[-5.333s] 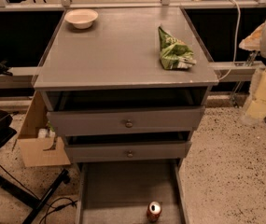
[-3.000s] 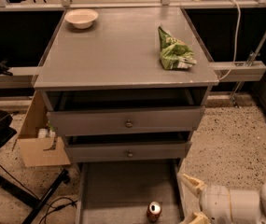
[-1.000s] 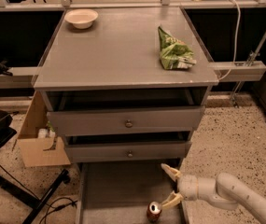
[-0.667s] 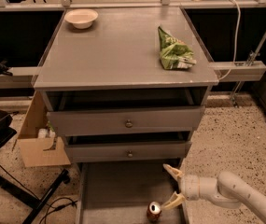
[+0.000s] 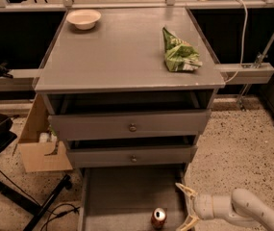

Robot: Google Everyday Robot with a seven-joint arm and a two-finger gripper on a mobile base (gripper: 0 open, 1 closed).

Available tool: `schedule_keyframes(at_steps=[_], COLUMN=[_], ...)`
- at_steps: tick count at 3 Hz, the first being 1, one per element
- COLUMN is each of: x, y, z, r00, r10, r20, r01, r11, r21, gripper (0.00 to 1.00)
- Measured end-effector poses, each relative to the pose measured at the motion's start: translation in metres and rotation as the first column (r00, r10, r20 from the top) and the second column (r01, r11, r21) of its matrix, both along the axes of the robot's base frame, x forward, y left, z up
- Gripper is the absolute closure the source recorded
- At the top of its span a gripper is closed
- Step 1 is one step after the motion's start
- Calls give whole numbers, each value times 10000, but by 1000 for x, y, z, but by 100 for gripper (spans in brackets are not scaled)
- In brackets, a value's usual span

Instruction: Pick coke can from bottom drawer and place on counter

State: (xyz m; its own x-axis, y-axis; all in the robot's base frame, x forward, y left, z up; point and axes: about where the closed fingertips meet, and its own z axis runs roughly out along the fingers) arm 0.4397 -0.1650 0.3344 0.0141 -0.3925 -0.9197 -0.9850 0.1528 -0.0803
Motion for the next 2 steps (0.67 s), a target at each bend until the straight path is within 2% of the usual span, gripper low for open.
schedule_keyframes(at_steps=[1,2], x=[-8,-5], y=[-1,0], z=[-47,-79], r00=[9998,9993], r10=[76,43], r20=[-193,-367], r01=[-64,-10], r11=[9983,9961], r21=[579,878], gripper=[0,0])
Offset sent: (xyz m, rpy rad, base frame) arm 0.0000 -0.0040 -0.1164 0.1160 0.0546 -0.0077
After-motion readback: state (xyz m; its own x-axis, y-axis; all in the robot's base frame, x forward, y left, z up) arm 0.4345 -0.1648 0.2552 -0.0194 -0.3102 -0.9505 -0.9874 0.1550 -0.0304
